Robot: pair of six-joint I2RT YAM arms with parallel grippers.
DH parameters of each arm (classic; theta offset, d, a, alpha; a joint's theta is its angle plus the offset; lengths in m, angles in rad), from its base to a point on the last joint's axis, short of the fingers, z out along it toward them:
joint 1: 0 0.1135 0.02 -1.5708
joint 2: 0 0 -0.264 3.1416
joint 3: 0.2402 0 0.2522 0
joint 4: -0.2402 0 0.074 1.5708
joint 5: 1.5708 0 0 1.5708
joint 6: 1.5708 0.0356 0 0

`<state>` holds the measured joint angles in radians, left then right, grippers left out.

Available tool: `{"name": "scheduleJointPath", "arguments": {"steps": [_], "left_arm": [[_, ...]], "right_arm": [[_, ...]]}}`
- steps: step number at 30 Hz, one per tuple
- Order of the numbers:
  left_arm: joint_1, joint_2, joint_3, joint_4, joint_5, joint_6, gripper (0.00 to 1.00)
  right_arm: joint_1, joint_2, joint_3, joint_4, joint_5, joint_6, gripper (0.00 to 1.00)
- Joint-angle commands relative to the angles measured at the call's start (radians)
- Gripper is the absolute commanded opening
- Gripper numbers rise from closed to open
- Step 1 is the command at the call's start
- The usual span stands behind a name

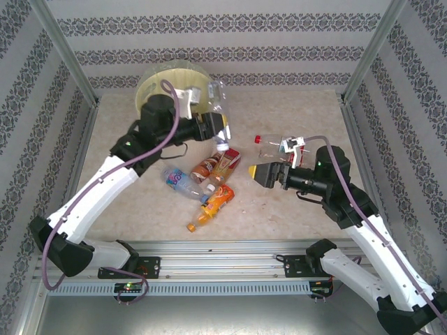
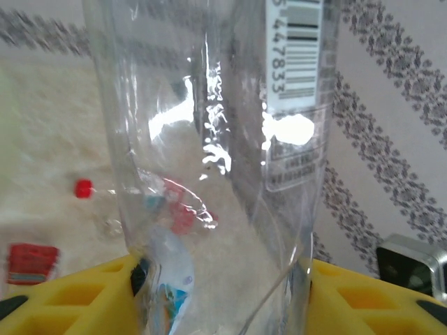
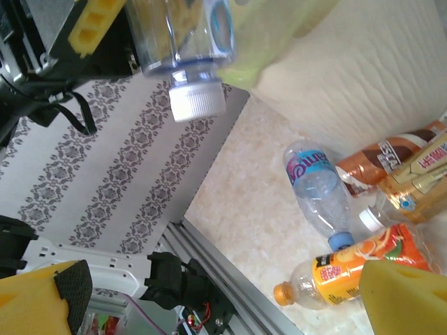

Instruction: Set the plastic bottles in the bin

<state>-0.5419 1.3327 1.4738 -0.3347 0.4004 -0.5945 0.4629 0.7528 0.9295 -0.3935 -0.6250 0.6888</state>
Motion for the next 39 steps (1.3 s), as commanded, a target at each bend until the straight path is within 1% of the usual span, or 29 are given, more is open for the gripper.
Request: {"name": "scheduleJointPath", "arguments": {"steps": [1, 7, 10, 15, 19, 26, 34, 36, 39], "left_arm": [[0.058, 0.009, 0.137, -0.246, -0.061, 0.177, 0.54], [0.12, 0.123, 0.395, -0.475, -0.245, 0.383, 0.55], [0.151, 0.189, 0.455, -0.512, -0.321, 0.454, 0.55], [0.214, 0.284, 0.487, -0.515, -0.335, 0.492, 0.55], [0.243, 0.347, 0.488, -0.508, -0.362, 0.549, 0.55], [0.252, 0.411, 0.462, -0.51, -0.373, 0.62, 0.57], [0.252, 0.466, 0.445, -0.578, -0.384, 0.682, 0.6], [0.251, 0.469, 0.436, -0.578, -0.374, 0.687, 0.63], [0.252, 0.469, 0.434, -0.58, -0.371, 0.679, 0.7]], "right_arm": [[0.014, -0.01, 0.051, -0.022, 0.002, -0.027, 0.98], [0.017, 0.003, 0.061, -0.032, -0.005, -0.034, 0.98], [0.017, 0.006, 0.057, -0.031, -0.005, -0.035, 0.98], [0.022, 0.012, 0.06, -0.058, -0.012, -0.051, 0.98], [0.022, 0.009, 0.057, -0.078, -0.004, -0.064, 0.98], [0.022, 0.016, 0.043, -0.084, 0.002, -0.068, 0.98], [0.023, 0.019, 0.025, -0.076, 0.008, -0.062, 0.98], [0.023, 0.018, 0.022, -0.073, 0.01, -0.059, 0.98], [0.023, 0.014, 0.017, -0.073, 0.011, -0.055, 0.98]]}}
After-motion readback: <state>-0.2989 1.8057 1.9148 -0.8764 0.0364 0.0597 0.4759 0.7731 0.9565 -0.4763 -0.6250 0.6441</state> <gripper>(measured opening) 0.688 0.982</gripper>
